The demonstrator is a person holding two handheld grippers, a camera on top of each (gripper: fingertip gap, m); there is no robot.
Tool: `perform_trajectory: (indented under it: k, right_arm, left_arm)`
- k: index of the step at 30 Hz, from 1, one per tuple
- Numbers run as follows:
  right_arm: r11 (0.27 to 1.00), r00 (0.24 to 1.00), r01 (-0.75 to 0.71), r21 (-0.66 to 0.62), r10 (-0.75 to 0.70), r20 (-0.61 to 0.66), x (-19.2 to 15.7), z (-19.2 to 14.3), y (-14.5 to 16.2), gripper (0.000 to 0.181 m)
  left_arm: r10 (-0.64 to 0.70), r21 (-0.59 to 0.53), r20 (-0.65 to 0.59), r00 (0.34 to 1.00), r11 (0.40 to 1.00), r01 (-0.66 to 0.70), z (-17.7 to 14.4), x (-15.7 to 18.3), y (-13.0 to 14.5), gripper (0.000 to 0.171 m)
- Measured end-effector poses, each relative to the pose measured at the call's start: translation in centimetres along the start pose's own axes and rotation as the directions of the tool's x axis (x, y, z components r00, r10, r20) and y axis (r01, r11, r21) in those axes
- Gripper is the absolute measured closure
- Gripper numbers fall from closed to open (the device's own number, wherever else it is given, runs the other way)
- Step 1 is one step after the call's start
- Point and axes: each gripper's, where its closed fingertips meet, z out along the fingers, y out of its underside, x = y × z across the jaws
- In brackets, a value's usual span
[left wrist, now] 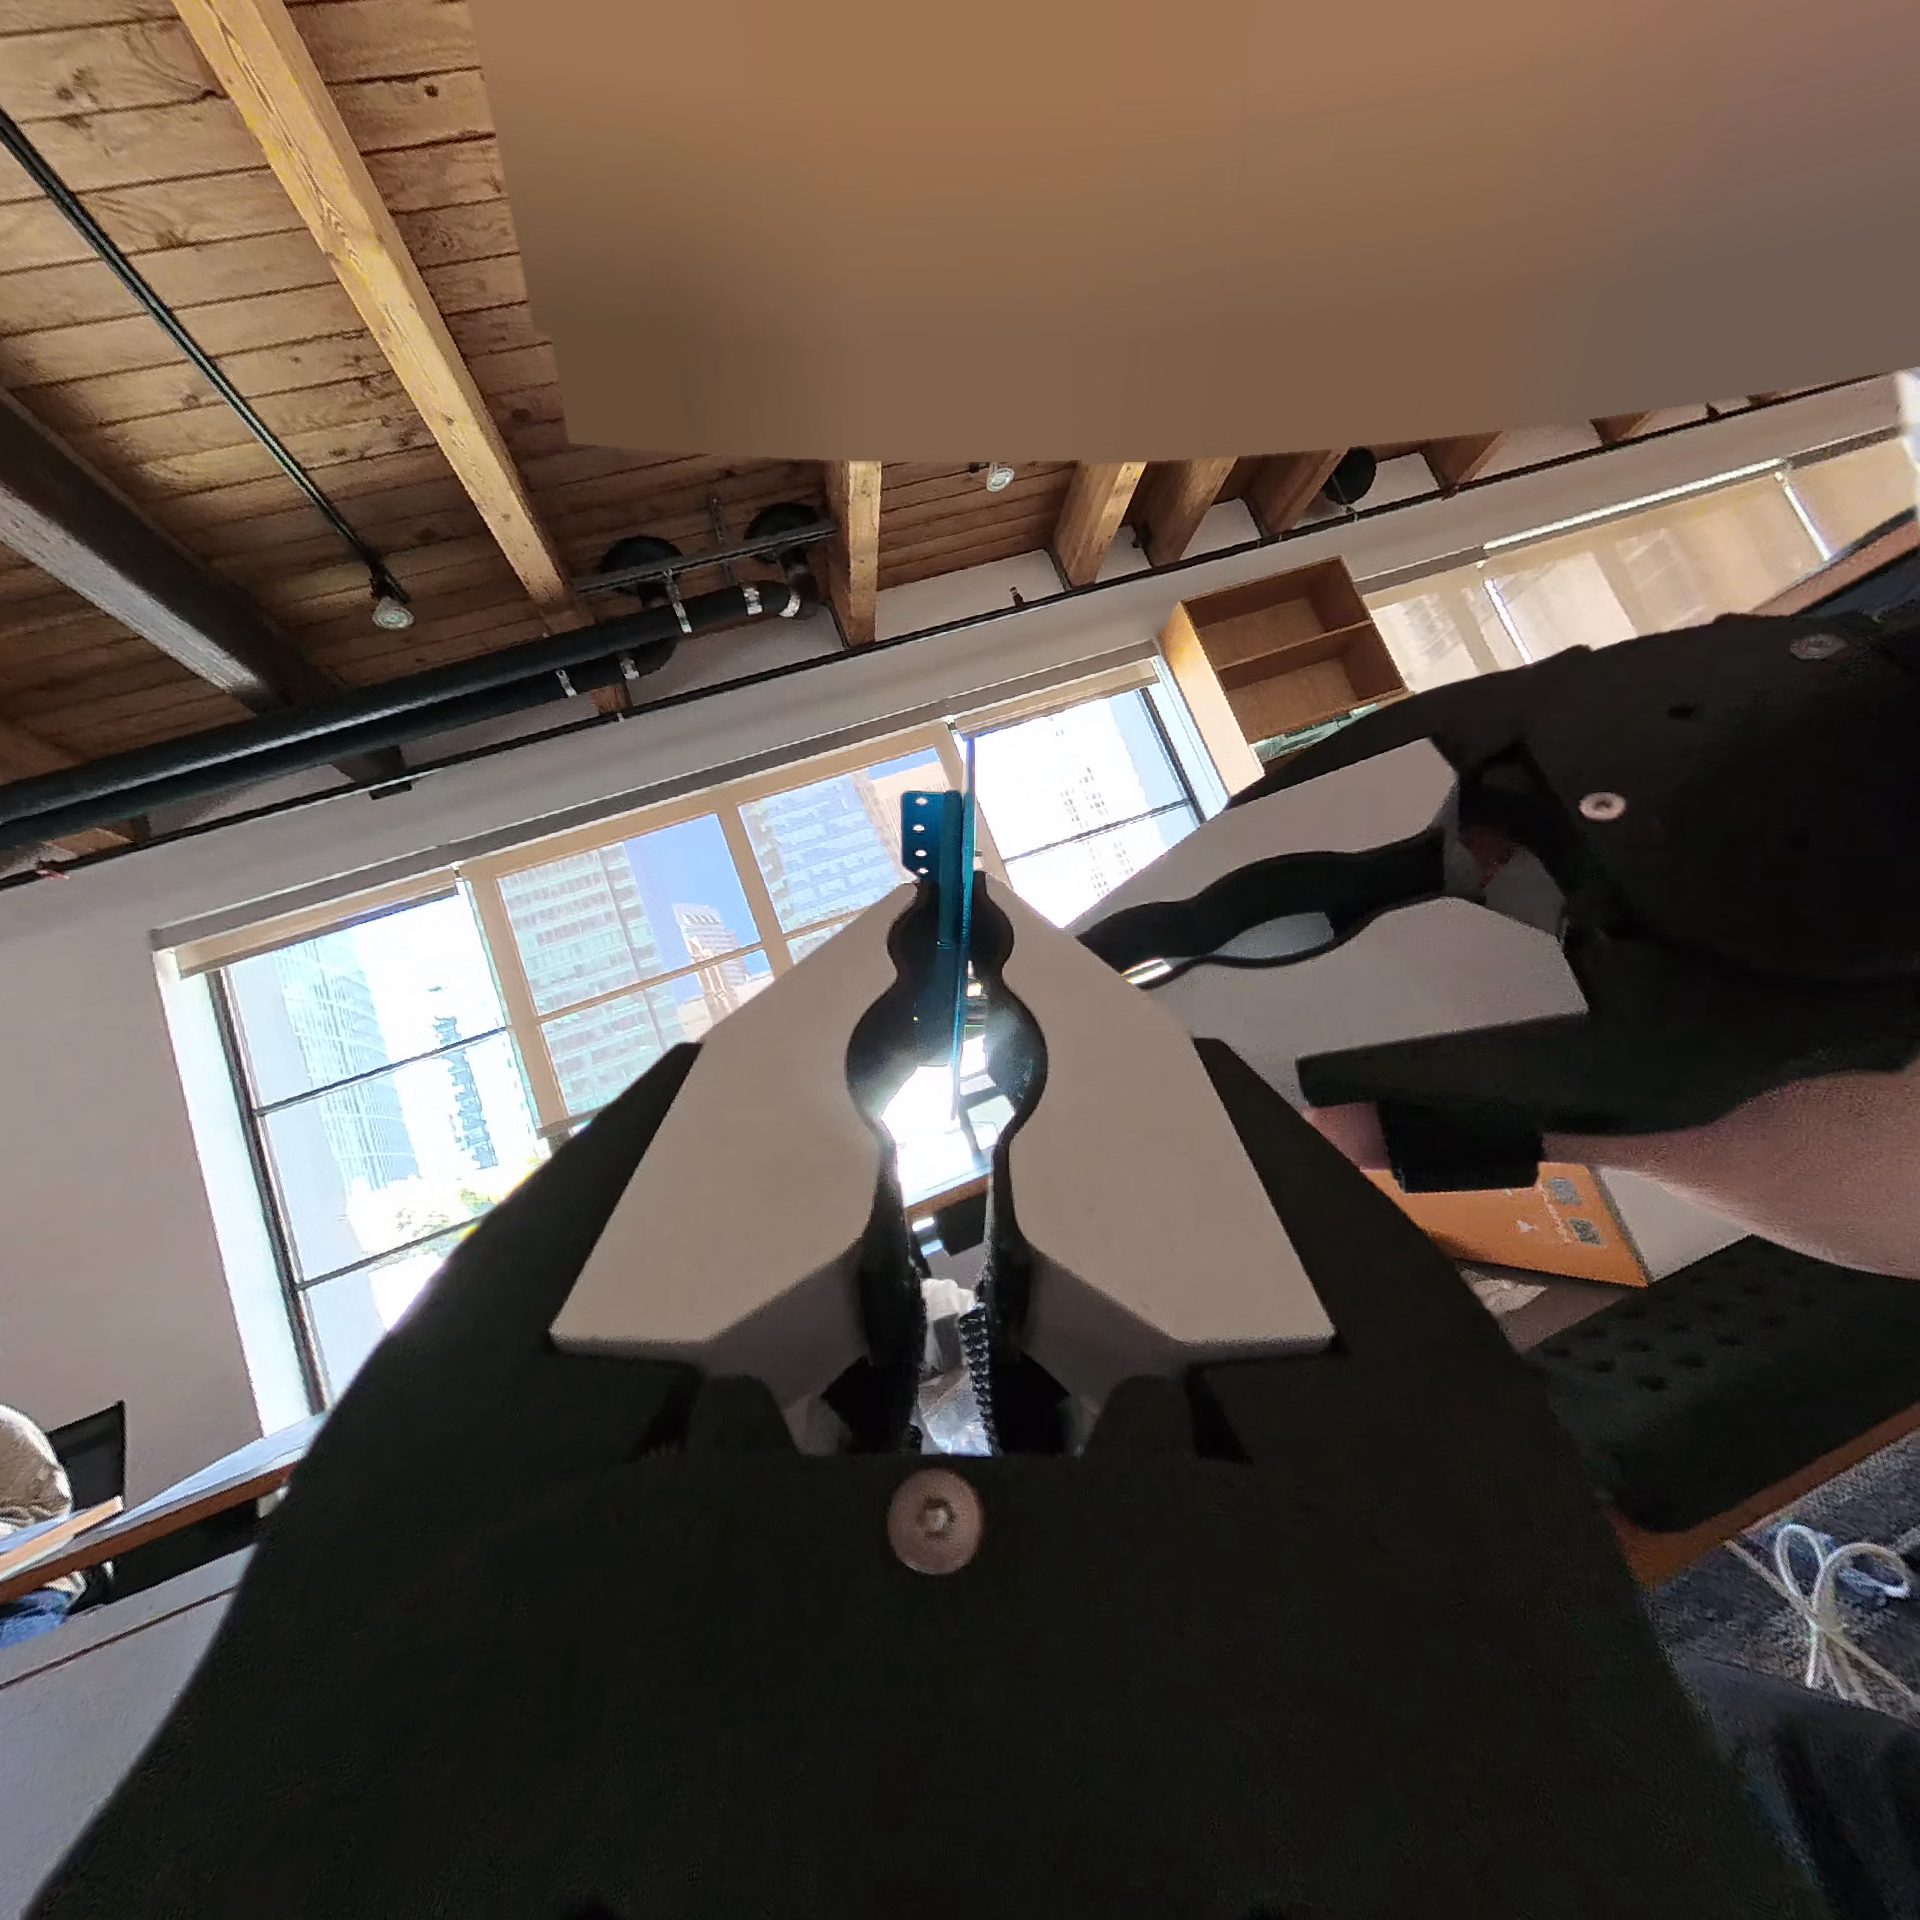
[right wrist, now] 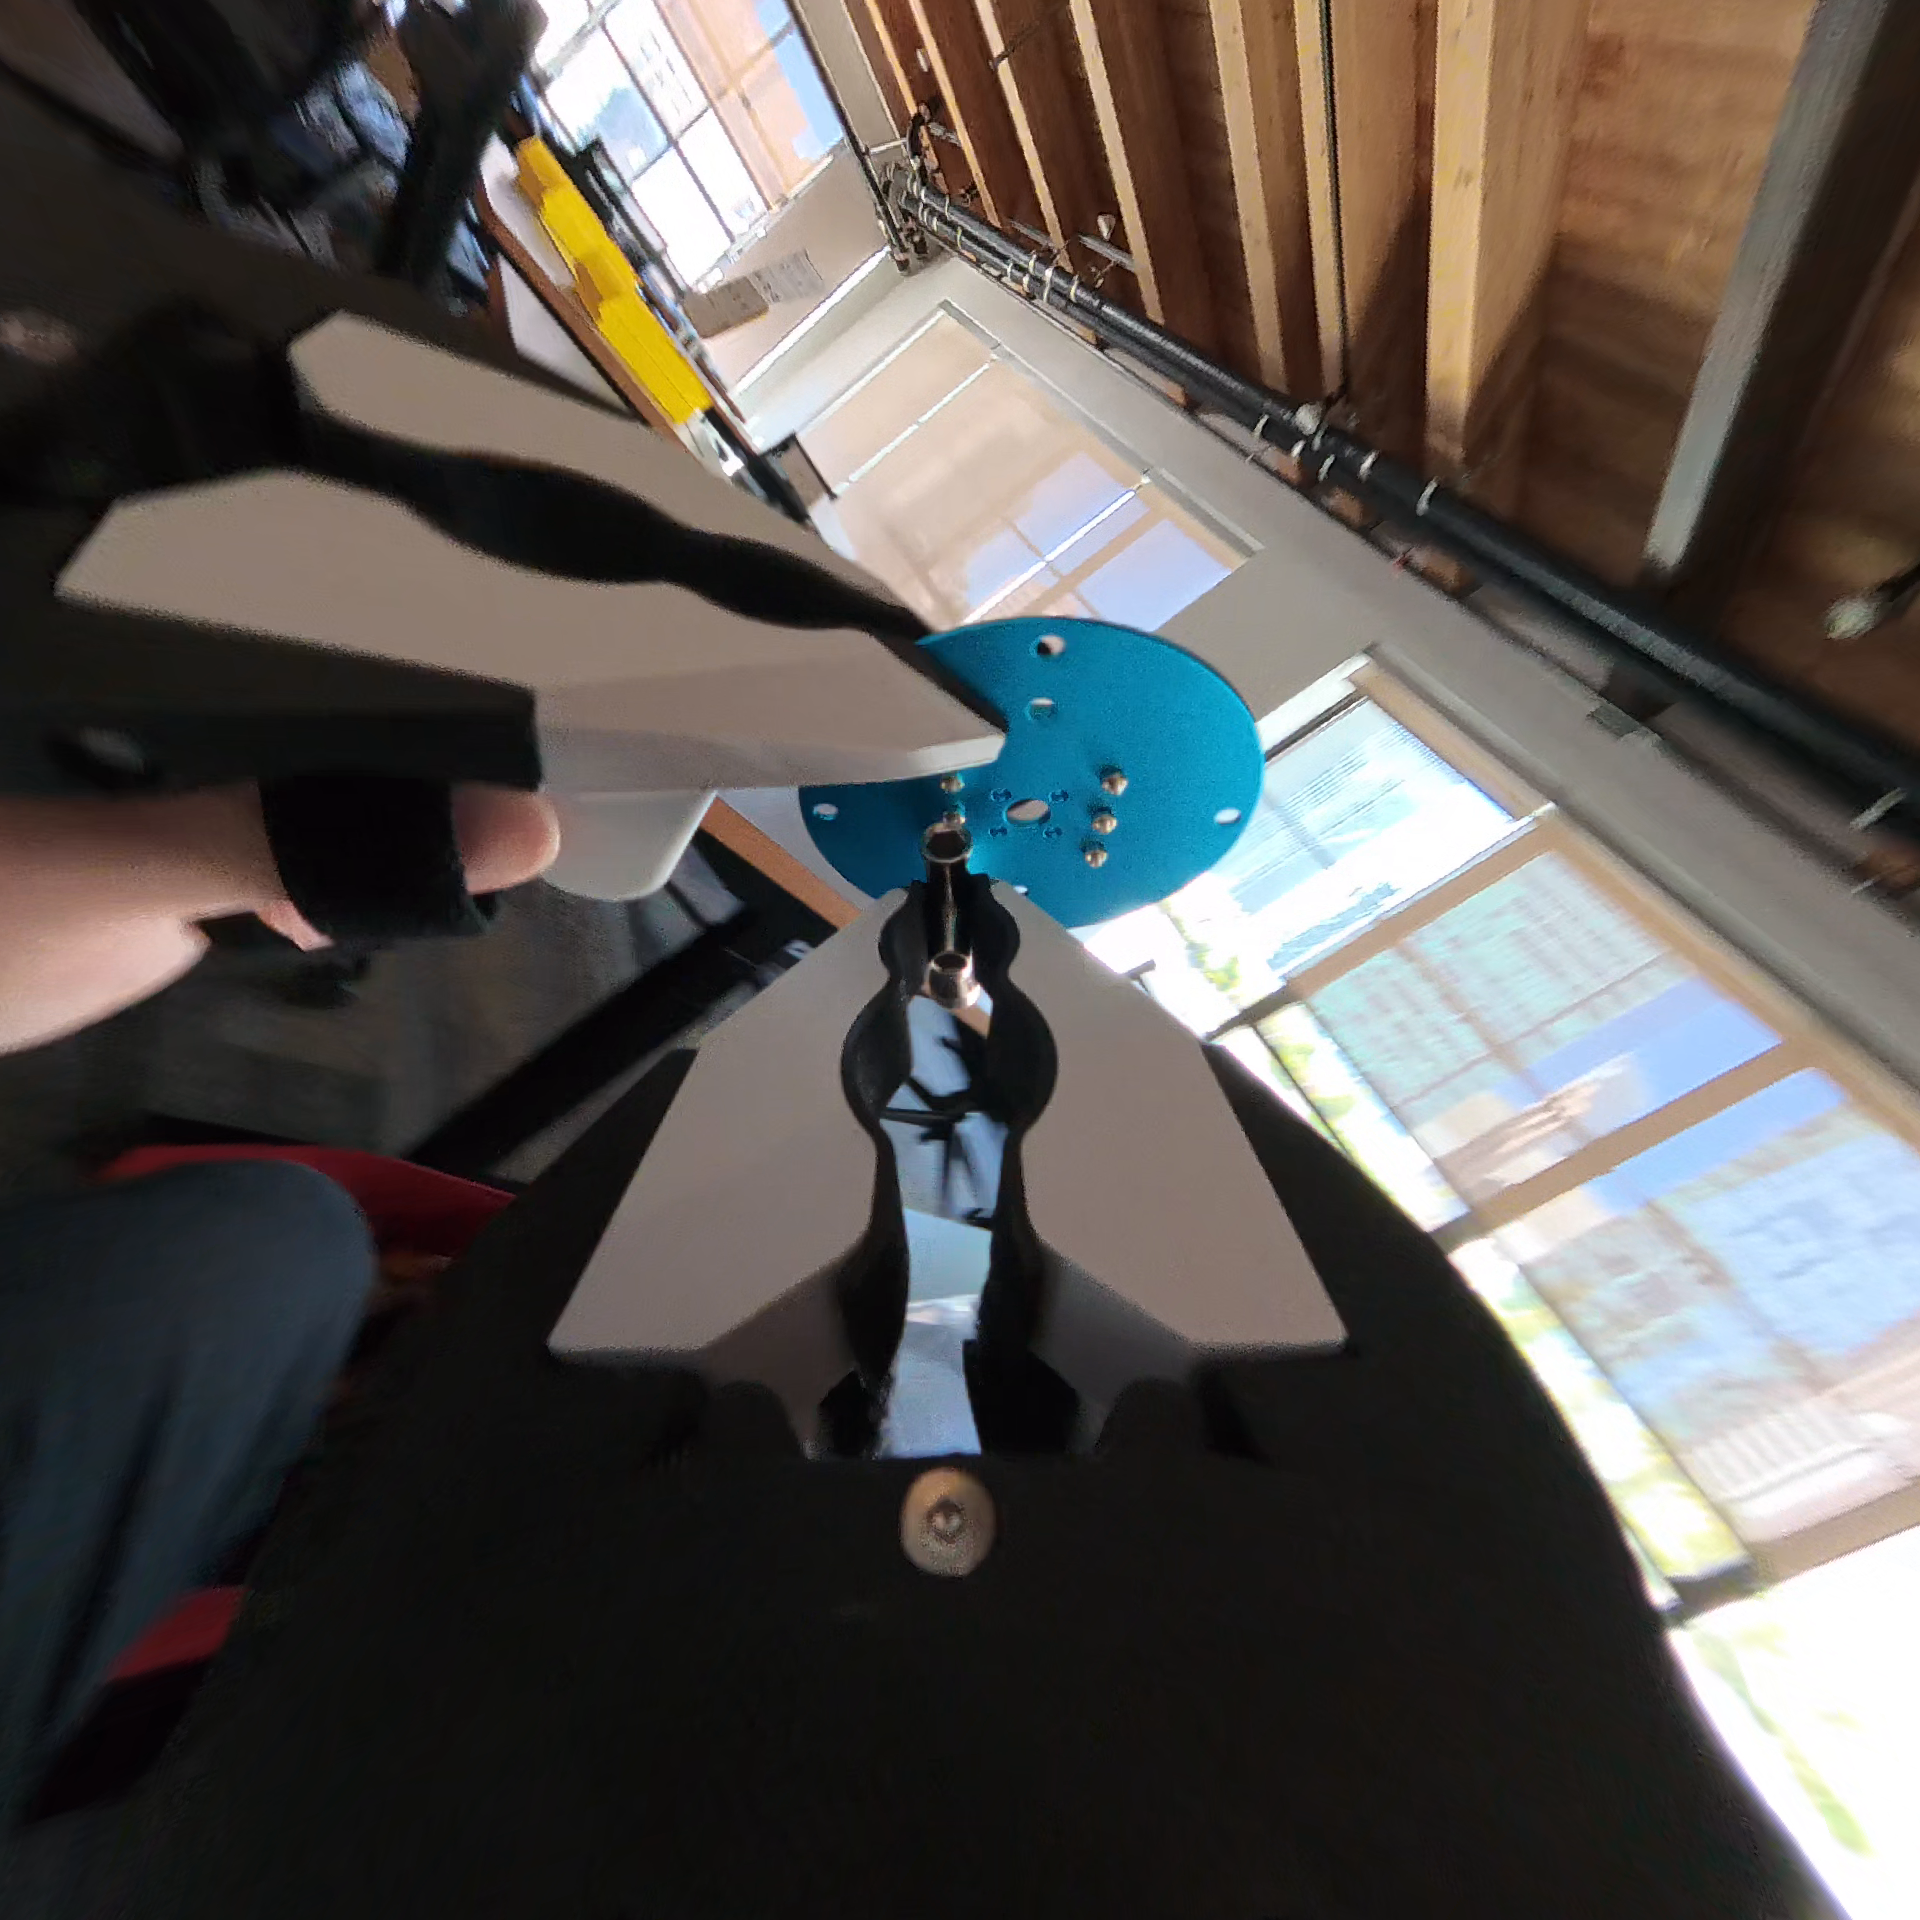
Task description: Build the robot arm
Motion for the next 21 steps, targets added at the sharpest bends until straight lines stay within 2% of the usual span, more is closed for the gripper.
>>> perform_trajectory:
  k: [3,5,8,11,12,14,16,17,18,19,21]
  right_arm:
    - [0.965,0.963,-0.261,0.018,0.259,0.073,-0.3,0.3,0.2,0.175]
    - [0.884,0.875,-0.467,0.028,0.458,0.156,-0.5,0.4,0.2,0.175]
    - [0.661,0.632,-0.75,0.007,0.713,0.304,-0.7,0.4,0.1,0.175]
    - [0.37,0.315,-0.927,-0.052,0.848,0.427,-0.8,0.4,0.1,0.175]
    - [0.249,0.18,-0.964,-0.088,0.865,0.469,-0.8,0.3,0.1,0.175]
    - [-0.045,-0.152,-0.977,-0.207,0.828,0.54,-0.8,0.3,0.2,0.175]
    - [-0.326,-0.481,-0.875,-0.358,0.674,0.562,-0.9,0.2,0.4,0.174]
    - [-0.436,-0.608,-0.794,-0.424,0.576,0.547,-1.0,0.3,0.7,0.174]
    - [-0.507,-0.695,-0.718,-0.477,0.489,0.528,-1.2,0.3,1.0,0.174]
    - [-0.542,-0.743,-0.667,-0.511,0.433,0.511,-1.6,0.4,1.3,0.173]
    - [-0.563,-0.769,-0.636,-0.528,0.409,0.491,-2.1,0.5,1.8,0.173]
  left_arm:
    - [0.028,0.02,-0.002,1.0,0.999,-0.028,0.0,-0.1,0.3,0.168]
    - [0.045,0.037,-0.008,0.999,0.998,-0.045,-0.1,0.0,0.3,0.168]
    - [0.057,0.05,-0.02,0.998,0.997,-0.056,-0.2,0.0,0.4,0.168]
    - [0.076,0.054,-0.028,0.997,0.996,-0.074,-0.1,0.1,0.5,0.168]
    - [0.083,0.057,-0.031,0.996,0.995,-0.082,-0.1,0.2,0.6,0.168]
    - [0.101,0.056,-0.042,0.994,0.994,-0.099,-0.1,0.3,0.8,0.168]
    - [0.137,0.043,-0.06,0.989,0.99,-0.135,0.0,0.5,1.2,0.168]
    - [0.158,0.029,-0.076,0.985,0.987,-0.156,0.1,0.7,1.6,0.168]
    - [0.177,0.017,-0.096,0.98,0.984,-0.176,0.0,0.8,2.0,0.168]
    - [0.189,0.005,-0.118,0.975,0.982,-0.189,-0.1,0.9,2.4,0.168]
    - [0.17,-0.013,-0.148,0.974,0.985,-0.174,-0.3,0.9,3.0,0.168]
